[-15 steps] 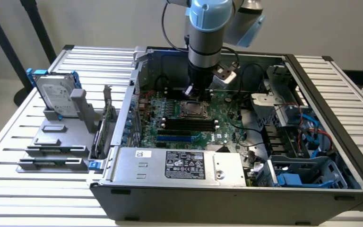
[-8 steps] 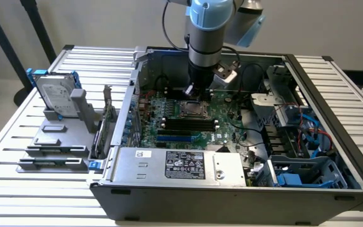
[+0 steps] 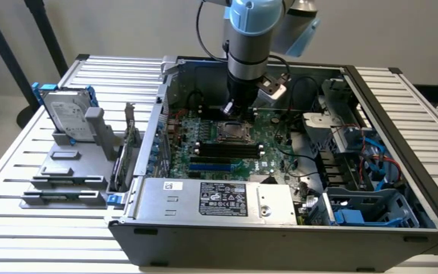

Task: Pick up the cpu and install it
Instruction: 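Install the first cpu locking lever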

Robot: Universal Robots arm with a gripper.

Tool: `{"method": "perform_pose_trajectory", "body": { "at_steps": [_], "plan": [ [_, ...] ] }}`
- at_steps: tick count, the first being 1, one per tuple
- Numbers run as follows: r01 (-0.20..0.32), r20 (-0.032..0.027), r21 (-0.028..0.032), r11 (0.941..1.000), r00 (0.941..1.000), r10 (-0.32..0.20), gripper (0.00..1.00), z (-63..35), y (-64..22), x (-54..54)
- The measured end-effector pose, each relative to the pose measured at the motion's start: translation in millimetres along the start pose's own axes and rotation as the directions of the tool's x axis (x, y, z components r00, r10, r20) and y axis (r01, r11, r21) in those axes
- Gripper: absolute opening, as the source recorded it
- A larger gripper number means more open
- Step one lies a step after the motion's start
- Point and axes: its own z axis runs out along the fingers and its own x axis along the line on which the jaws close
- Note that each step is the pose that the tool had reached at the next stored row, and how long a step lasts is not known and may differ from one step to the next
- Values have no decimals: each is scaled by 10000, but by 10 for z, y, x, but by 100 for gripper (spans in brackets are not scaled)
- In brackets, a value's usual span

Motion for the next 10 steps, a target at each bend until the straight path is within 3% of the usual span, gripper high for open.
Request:
{"method": "perform_pose_trajectory", "body": {
  "at_steps": [10],
  "plan": [
    [1, -6, 4, 10000, 10000, -1, 11, -19, 0, -1]
  ]
}}
